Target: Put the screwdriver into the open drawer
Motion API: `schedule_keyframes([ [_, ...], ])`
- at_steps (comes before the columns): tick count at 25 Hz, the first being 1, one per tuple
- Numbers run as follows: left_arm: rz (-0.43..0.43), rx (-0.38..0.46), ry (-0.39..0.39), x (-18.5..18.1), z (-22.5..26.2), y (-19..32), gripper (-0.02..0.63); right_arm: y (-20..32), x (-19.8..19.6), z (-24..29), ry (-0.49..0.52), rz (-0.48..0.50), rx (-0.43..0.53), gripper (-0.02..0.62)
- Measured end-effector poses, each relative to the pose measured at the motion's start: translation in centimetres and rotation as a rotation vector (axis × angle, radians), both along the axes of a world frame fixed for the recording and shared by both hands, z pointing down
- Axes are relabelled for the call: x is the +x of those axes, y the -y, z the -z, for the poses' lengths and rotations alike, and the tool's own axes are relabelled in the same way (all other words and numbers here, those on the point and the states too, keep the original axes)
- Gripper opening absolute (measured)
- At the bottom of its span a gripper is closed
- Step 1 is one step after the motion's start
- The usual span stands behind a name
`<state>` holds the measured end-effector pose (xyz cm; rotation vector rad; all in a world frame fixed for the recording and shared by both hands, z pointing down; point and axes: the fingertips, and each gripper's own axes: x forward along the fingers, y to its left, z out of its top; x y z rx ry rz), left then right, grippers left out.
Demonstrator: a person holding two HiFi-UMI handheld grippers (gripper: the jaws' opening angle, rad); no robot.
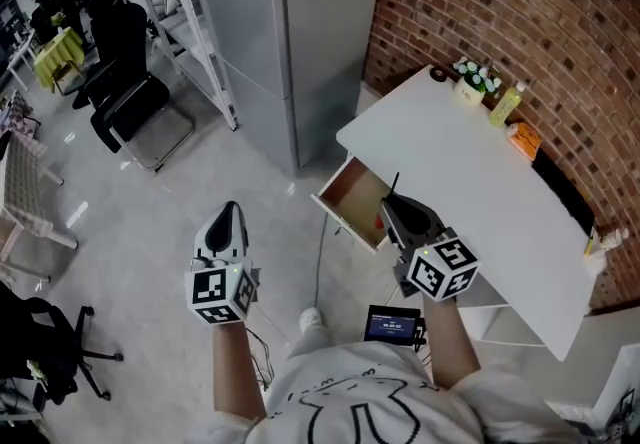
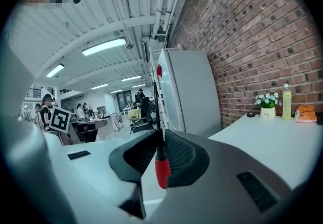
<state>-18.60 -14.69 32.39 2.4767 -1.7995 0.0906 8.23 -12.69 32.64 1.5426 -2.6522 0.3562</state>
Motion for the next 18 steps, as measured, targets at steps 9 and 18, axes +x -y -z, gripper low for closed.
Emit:
schedule_keyframes([
  [9, 0.070, -0.073, -0.023, -6.6, -2.6, 4.6, 0.014, 5.2, -3.8, -2.8, -0.048, 0.017, -0.078, 0.058],
  [18, 0.115, -0.146, -0.025, -4.6, -5.6, 6.9, 0.014, 9.6, -2.0, -5.1, -0.053, 0.071, -0.143, 0.058],
])
